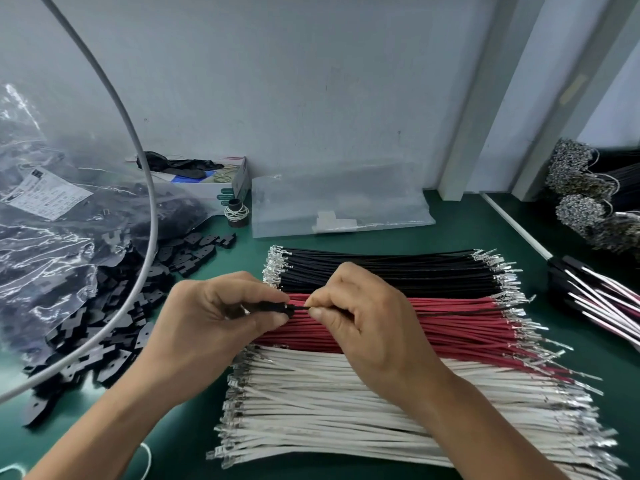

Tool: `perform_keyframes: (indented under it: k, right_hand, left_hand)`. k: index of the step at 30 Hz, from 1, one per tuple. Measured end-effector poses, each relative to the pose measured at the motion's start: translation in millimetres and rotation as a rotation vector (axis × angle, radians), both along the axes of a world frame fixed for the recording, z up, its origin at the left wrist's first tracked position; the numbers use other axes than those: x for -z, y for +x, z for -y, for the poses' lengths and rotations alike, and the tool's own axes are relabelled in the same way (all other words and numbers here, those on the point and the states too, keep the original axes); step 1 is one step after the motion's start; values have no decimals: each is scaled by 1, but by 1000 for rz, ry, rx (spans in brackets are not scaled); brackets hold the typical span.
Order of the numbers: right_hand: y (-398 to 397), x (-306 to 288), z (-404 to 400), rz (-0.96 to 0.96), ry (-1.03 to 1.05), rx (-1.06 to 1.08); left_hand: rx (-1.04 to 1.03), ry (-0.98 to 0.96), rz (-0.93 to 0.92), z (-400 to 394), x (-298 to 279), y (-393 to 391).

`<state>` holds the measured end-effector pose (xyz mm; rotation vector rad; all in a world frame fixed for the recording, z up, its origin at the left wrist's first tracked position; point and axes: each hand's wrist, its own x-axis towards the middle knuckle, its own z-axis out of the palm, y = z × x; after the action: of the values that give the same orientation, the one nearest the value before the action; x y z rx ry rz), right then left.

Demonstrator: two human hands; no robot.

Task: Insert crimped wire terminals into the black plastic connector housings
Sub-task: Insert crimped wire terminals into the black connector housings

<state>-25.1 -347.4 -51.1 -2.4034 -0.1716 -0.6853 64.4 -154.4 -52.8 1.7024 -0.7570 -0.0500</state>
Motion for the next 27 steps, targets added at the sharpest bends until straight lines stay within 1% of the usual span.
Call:
perform_keyframes:
  k: [4, 8, 15, 17, 19, 21, 22, 23, 25, 27]
  right_hand:
    - [1, 0, 4, 15, -14, 36]
    - [2, 1, -5, 70, -54, 22]
    - [-2, -1, 8, 73, -10, 0]
    - [-3, -3, 8, 126, -77, 47]
    - [-3, -5, 8, 248, -216, 145]
    - [-5, -5, 9, 318, -284, 175]
    - [-6, -4, 9, 299, -301, 149]
    - [-7, -2, 8, 236, -321, 113]
    - [-5, 3, 1, 53, -360, 77]
    - [-2, 6, -5, -40, -349, 83]
  left_hand:
    - [8, -46, -80, 1, 4, 1]
    - [18, -20, -49, 1, 6, 2]
    - [42, -48, -72, 2, 3, -1]
    - [4, -38, -58, 3, 3, -2]
    - [-57, -65, -64, 1, 3, -1]
    - [-138, -101, -76, -1, 1, 1]
    - [-169, -116, -83, -1, 1, 2]
    - [-190, -131, -93, 0, 1, 2]
    - [-217, -150, -114, 1, 2, 2]
    - [-223, -159, -135, 2, 3, 1]
